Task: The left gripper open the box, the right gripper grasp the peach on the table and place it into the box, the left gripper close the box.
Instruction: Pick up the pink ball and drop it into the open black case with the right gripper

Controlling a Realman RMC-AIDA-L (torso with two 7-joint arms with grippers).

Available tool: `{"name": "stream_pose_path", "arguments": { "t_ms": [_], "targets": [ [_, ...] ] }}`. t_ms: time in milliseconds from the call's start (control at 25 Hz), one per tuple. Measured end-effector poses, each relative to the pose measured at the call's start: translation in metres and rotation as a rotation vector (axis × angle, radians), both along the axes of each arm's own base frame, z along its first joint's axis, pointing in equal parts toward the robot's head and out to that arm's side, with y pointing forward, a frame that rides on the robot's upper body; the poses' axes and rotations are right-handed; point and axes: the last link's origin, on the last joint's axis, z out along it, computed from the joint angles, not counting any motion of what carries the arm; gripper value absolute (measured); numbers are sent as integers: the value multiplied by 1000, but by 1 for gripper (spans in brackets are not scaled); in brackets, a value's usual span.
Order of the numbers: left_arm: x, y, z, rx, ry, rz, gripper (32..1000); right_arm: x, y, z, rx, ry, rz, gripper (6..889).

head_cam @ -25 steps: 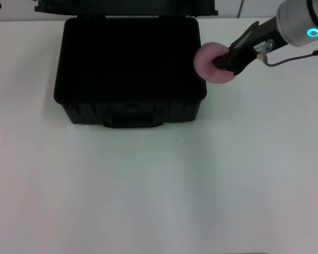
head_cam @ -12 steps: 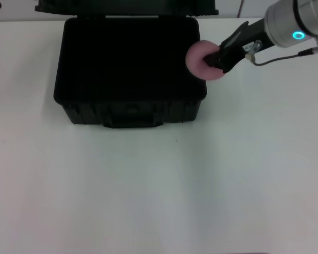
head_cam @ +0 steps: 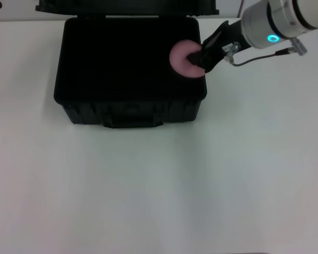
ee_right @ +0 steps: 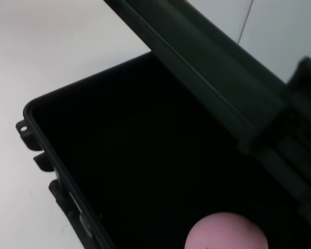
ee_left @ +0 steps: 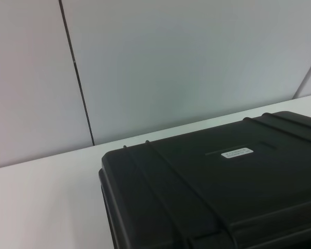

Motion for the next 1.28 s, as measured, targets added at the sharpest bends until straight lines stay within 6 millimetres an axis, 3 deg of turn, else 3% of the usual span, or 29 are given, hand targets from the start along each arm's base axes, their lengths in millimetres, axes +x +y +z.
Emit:
{"name": "stream_pose_path", "arguments": {
  "t_ms": [400,1280],
  "targets": [
    [1,0,0,0,0,-4,374,-4,10,-25,-10,-4,29,35],
    [7,1,0,0,-1,-18,375,0,22,-52,29,-24,52,34]
  ]
}}
